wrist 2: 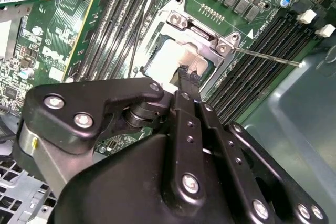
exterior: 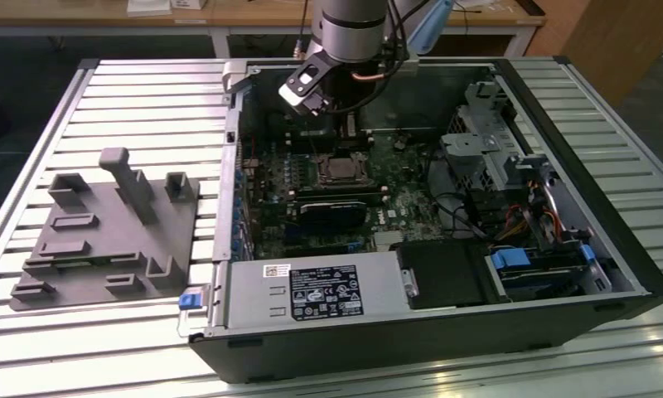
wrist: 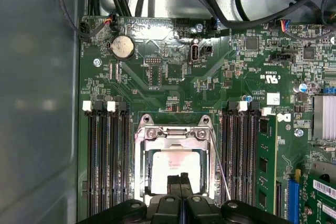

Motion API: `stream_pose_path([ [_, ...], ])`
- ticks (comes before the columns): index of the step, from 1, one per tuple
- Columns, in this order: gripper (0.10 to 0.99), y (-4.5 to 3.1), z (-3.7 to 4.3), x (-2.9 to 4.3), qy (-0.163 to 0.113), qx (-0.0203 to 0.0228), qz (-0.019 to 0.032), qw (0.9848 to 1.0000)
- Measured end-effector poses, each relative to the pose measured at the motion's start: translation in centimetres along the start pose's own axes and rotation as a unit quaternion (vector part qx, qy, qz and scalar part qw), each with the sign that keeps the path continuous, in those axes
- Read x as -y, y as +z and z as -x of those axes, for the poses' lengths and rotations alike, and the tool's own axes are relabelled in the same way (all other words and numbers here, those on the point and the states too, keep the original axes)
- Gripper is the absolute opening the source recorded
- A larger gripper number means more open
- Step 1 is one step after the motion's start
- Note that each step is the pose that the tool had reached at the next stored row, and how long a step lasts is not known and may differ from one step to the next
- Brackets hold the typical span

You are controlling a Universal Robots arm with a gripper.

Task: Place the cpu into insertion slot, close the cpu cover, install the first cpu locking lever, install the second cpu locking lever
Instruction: 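Close the cpu cover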

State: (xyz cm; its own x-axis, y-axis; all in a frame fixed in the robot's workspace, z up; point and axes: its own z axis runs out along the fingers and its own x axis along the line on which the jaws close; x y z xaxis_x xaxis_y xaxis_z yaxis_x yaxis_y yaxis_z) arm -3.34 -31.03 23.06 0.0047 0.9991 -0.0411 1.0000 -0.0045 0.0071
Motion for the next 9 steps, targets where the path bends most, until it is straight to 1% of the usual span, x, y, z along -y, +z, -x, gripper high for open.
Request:
stream_pose_path([
  [3,0.106,0.00,0.00,0.00,-0.004,0.0000,0.0002,1.0000],
  [6,0.106,0.00,0.00,0.00,-0.030,-0.0002,0.0012,0.9996],
  [9,0.106,0.01,0.00,0.00,-0.058,-0.0004,0.0023,0.9983],
])
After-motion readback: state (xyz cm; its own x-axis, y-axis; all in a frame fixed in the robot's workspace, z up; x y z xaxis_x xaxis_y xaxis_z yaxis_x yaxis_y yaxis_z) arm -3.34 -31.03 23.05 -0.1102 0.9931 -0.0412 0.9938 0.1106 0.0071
